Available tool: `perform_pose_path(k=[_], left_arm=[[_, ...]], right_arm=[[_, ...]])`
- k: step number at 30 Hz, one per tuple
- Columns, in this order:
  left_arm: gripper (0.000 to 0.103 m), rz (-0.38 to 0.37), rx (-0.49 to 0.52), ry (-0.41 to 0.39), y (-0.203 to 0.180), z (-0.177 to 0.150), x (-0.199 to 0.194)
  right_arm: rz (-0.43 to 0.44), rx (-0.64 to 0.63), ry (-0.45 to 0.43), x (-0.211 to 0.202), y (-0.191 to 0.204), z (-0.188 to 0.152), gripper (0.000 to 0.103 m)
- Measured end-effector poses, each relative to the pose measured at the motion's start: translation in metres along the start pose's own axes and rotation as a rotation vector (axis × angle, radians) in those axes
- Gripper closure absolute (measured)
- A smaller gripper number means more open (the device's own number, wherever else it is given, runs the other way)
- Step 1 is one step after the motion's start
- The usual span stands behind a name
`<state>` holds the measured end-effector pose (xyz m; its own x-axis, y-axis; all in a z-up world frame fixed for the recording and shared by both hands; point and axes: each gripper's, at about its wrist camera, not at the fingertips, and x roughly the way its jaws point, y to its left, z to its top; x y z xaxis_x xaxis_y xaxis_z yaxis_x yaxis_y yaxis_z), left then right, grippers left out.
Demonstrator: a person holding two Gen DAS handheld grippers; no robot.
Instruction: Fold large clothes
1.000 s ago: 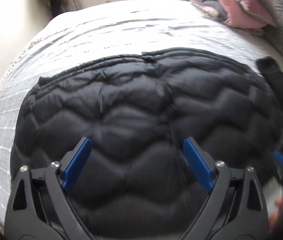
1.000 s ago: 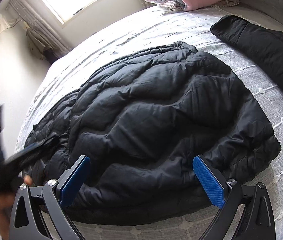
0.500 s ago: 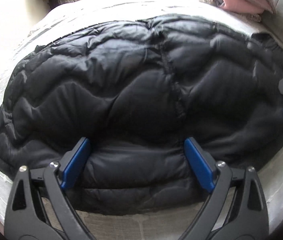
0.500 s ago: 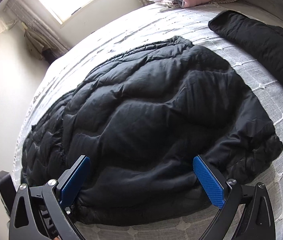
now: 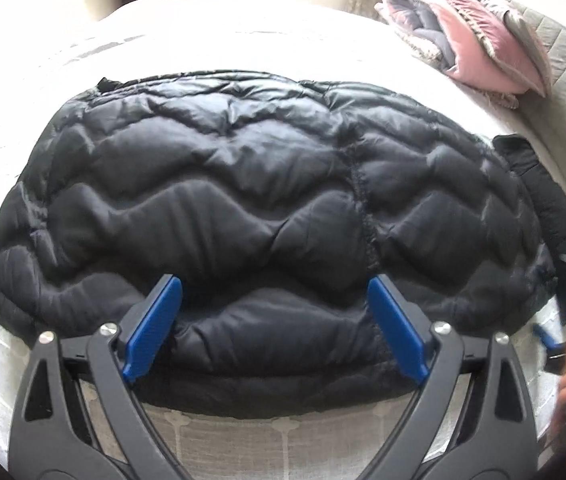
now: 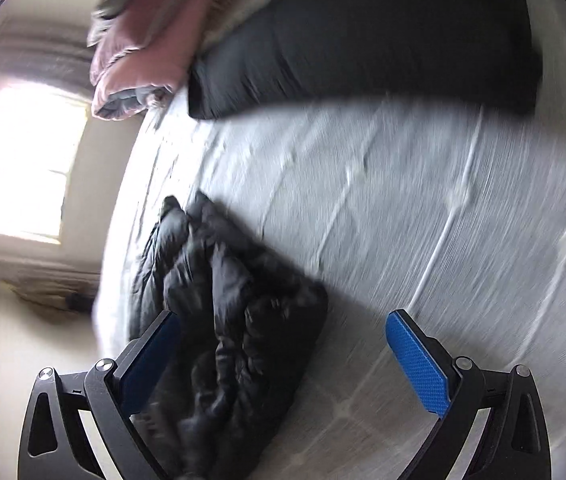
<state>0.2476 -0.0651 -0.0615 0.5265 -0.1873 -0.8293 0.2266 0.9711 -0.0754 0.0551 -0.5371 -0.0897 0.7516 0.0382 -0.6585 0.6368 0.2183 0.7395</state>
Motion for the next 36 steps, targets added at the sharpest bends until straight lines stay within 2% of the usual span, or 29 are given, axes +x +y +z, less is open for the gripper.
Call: perform_pose_path(k=[3,7,8,10,11,13,15,18,21,26,31,33,36], left_arm=[[0.008,0.009,0.002,-0.022,0.002,0.001,0.003],[0.008,-0.014,0.008,0.012,0.003,0.002,0.017],[0.008,-0.006,0.011,0.009,0.004,0.002,0.017],[0.008,-0.002,0.023,-0.002,0.002,0.004,0.018],[0.008,-0.001,0.027,-0.004,0.001,0.004,0.018],[0.008,-0.005,0.032,-0.001,0.0,0.004,0.02],[0.008,-0.007,0.034,-0.002,0.0,0.004,0.02],[0.008,-0.041,0.01,0.004,0.005,0.006,0.018],[0.008,-0.064,-0.026,-0.006,0.018,0.007,0.009],[0.008,-0.077,-0.107,-0.036,0.051,0.008,-0.01],[0.008,-0.096,-0.21,-0.002,0.084,0.007,-0.007],[0.008,-0.102,-0.251,0.013,0.093,0.007,-0.003],[0.01,-0.085,-0.275,0.015,0.101,0.004,-0.001]], right_arm=[[0.089,0.061,0.063,0.025,-0.002,-0.009,0.0],[0.181,-0.032,0.134,0.052,0.022,-0.032,0.0],[0.189,-0.043,0.149,0.058,0.025,-0.036,0.003],[0.164,-0.077,0.119,0.06,0.031,-0.041,0.008],[0.152,-0.098,0.101,0.061,0.034,-0.042,0.013],[0.134,-0.126,0.069,0.061,0.042,-0.043,0.033],[0.115,-0.158,0.05,0.062,0.05,-0.045,0.066],[0.113,-0.213,0.023,0.059,0.062,-0.045,0.086],[0.098,-0.262,-0.026,0.042,0.073,-0.047,0.09],[0.061,-0.32,-0.157,0.008,0.081,-0.042,0.091],[-0.043,-0.348,-0.334,-0.041,0.07,-0.024,0.091],[-0.07,-0.359,-0.379,-0.054,0.067,-0.021,0.091],[-0.069,-0.397,-0.396,-0.059,0.071,-0.026,0.091]])
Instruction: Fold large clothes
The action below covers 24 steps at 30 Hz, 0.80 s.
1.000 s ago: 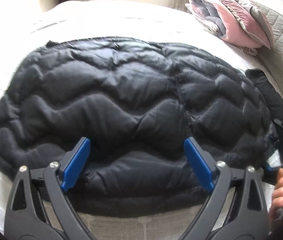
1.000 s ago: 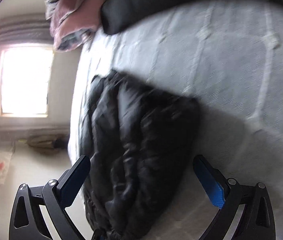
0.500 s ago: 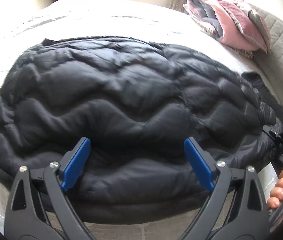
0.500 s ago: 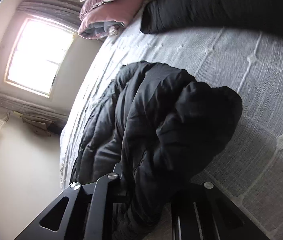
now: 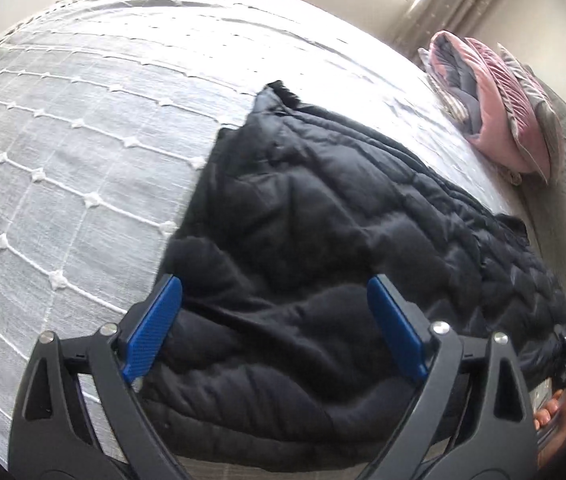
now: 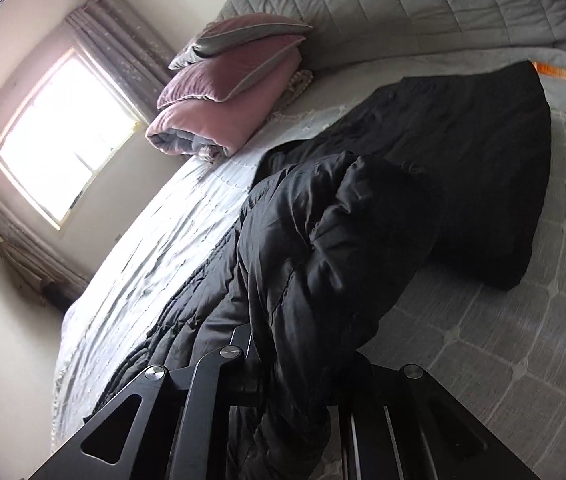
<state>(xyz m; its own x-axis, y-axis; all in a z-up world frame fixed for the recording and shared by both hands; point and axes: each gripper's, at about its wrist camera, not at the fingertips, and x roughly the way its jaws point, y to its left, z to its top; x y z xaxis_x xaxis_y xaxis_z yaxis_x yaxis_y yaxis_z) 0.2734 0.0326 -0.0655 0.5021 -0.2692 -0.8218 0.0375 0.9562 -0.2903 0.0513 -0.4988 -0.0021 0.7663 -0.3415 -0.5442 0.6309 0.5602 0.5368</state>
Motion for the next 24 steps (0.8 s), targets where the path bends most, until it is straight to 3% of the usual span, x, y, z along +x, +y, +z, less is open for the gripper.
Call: perform_pose_path(k=[6,9,14,17,19,24], left_arm=[[0.014,-0.014,-0.022,0.038,0.009,-0.002,0.014],[0.014,-0.032,-0.03,0.042,0.009,-0.003,0.015],[0.014,-0.084,-0.095,0.039,0.024,-0.001,0.012],[0.014,-0.154,-0.167,0.014,0.044,0.006,-0.003],[0.014,-0.181,-0.238,-0.05,0.065,0.011,-0.021],[0.014,-0.215,-0.363,-0.15,0.098,0.015,-0.047]], right_arm=[[0.077,-0.194,-0.121,-0.03,0.047,-0.013,0.091],[0.15,-0.392,-0.232,-0.057,0.095,-0.033,0.091],[0.299,-0.806,-0.351,-0.082,0.188,-0.113,0.089],[0.415,-0.986,-0.28,-0.074,0.227,-0.17,0.087],[0.478,-1.085,-0.19,-0.068,0.241,-0.202,0.085],[0.543,-1.273,0.1,-0.048,0.245,-0.262,0.071]])
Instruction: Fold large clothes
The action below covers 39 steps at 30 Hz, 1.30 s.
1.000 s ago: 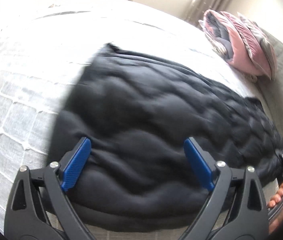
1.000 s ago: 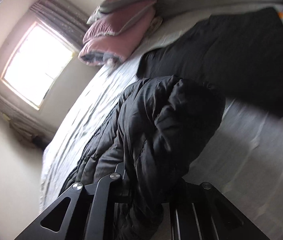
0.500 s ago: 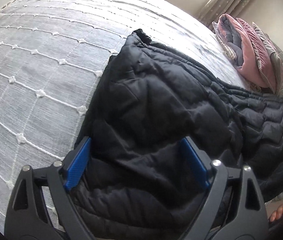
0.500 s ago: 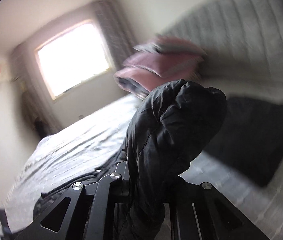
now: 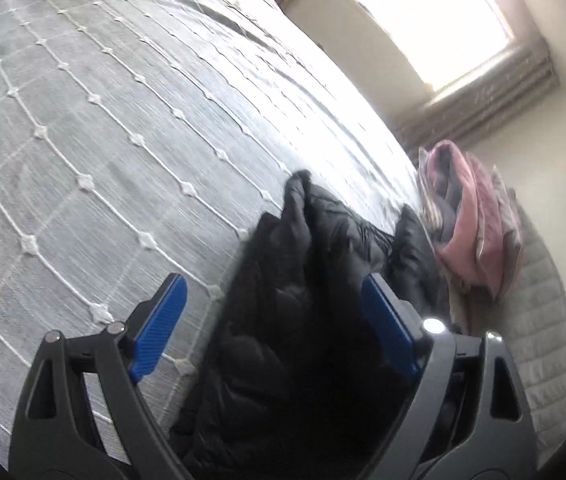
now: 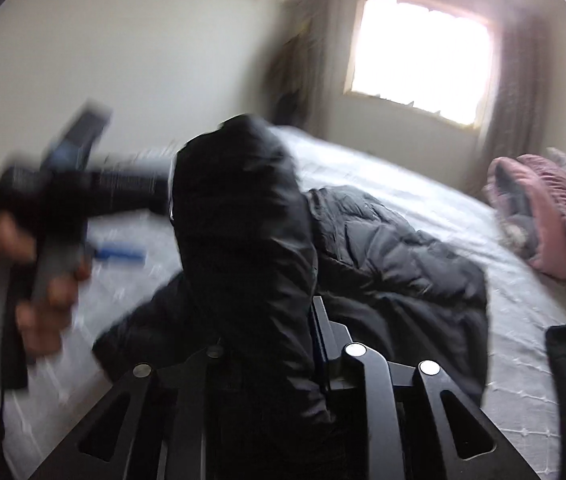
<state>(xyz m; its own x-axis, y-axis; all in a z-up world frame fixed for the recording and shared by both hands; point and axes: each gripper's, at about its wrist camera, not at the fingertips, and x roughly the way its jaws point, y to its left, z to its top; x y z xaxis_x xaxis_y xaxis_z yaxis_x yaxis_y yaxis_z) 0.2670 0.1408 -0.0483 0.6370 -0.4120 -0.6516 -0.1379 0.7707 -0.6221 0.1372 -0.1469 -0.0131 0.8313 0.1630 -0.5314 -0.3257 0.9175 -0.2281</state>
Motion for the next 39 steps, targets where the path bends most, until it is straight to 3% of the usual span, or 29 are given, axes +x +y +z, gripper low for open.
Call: perform_pose_path(k=[4,6,10,11,13,15,18,22,28,32,39], left_arm=[[0.014,-0.027,0.004,0.038,-0.003,-0.003,0.005],[0.014,-0.042,0.023,0.048,-0.012,-0.002,0.011],[0.014,-0.037,0.108,0.037,-0.03,-0.005,0.006],[0.014,-0.039,0.133,0.033,-0.033,-0.004,0.001],[0.014,-0.05,0.207,0.025,-0.045,-0.008,-0.004],[0.014,-0.034,0.298,0.001,-0.062,-0.014,-0.009],[0.014,0.002,0.363,-0.031,-0.076,-0.019,-0.013],[0.014,0.007,0.38,-0.025,-0.077,-0.021,-0.012],[0.014,0.038,0.411,-0.074,-0.08,-0.02,-0.022],[0.014,0.07,0.435,-0.071,-0.085,-0.025,-0.016],[0.014,0.113,0.449,-0.011,-0.093,-0.027,0.006]], right_arm=[[0.088,-0.143,0.105,0.006,0.026,-0.019,0.05],[0.178,-0.113,0.107,-0.007,0.022,-0.02,0.036],[0.406,0.051,0.005,-0.063,-0.008,-0.021,0.032],[0.426,0.087,-0.034,-0.074,-0.019,-0.021,0.029],[0.42,0.198,-0.118,-0.091,-0.05,-0.021,0.023],[0.358,0.36,-0.148,-0.089,-0.082,-0.024,0.022],[0.228,0.559,-0.042,-0.058,-0.116,-0.036,0.023],[0.224,0.534,0.042,-0.028,-0.102,-0.034,0.025],[0.25,0.308,0.164,0.01,-0.053,-0.035,0.025],[0.33,0.323,0.201,0.023,-0.045,-0.041,0.025],[0.338,0.272,0.278,0.047,-0.022,-0.052,0.024]])
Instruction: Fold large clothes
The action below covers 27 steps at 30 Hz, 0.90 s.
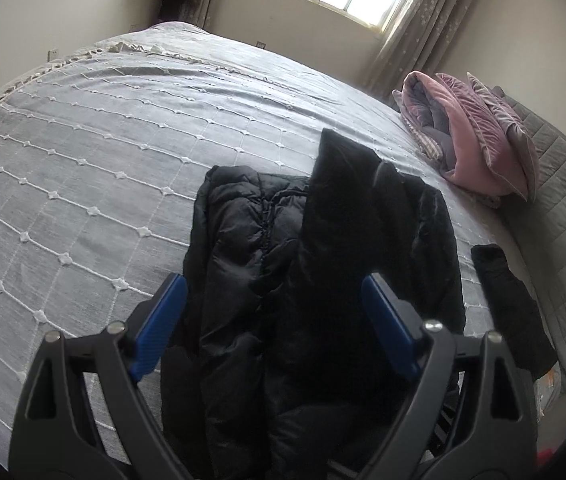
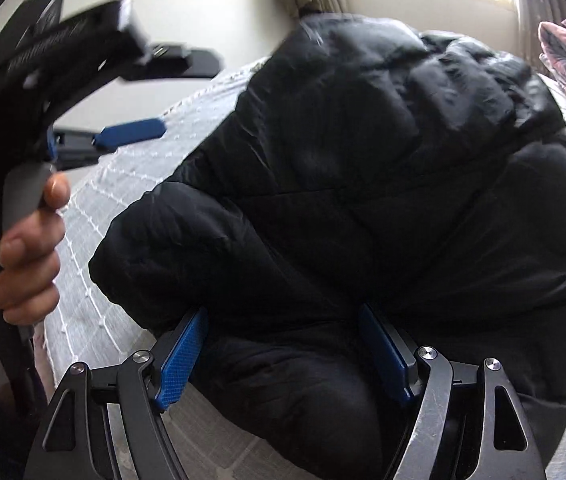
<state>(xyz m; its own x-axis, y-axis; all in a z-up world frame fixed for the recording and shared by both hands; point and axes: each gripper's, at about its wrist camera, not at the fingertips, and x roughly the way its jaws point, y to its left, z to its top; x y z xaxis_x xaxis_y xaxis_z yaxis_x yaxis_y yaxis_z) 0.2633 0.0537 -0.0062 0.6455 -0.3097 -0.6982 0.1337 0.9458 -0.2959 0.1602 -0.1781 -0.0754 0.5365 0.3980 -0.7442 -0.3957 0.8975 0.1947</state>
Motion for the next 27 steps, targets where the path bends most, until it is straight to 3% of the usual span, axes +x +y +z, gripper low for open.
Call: perform_pose_path(k=[6,10,12,14,17,20,23,27], left_arm=[[0.014,0.098,0.061,0.03,-0.018,0.011,0.034],[0.03,0.146,0.094,0.043,-0.014,0.0,0.058],[0.041,0.196,0.149,0.03,-0.017,-0.004,0.061],[0.045,0.258,0.187,0.015,-0.017,-0.007,0.061],[0.045,0.262,0.156,0.032,-0.006,-0.009,0.064],[0.045,0.231,0.104,0.058,0.007,-0.011,0.07],[0.045,0.245,0.121,0.055,0.006,-0.016,0.072],[0.044,0.261,0.128,0.051,0.007,-0.017,0.076]], right_arm=[[0.001,-0.012,0.019,0.003,-0.002,-0.003,0.024],[0.015,-0.002,0.027,0.005,-0.01,-0.006,0.024],[0.016,-0.015,0.034,0.005,-0.01,-0.006,0.024],[0.037,-0.005,0.037,-0.006,-0.014,-0.001,0.025],[0.042,0.048,-0.056,-0.045,-0.029,0.005,0.025],[-0.042,0.133,-0.2,-0.089,-0.066,0.005,0.025],[-0.124,0.243,-0.221,-0.099,-0.104,0.013,0.025],[-0.104,0.334,-0.215,-0.094,-0.131,0.043,0.025]])
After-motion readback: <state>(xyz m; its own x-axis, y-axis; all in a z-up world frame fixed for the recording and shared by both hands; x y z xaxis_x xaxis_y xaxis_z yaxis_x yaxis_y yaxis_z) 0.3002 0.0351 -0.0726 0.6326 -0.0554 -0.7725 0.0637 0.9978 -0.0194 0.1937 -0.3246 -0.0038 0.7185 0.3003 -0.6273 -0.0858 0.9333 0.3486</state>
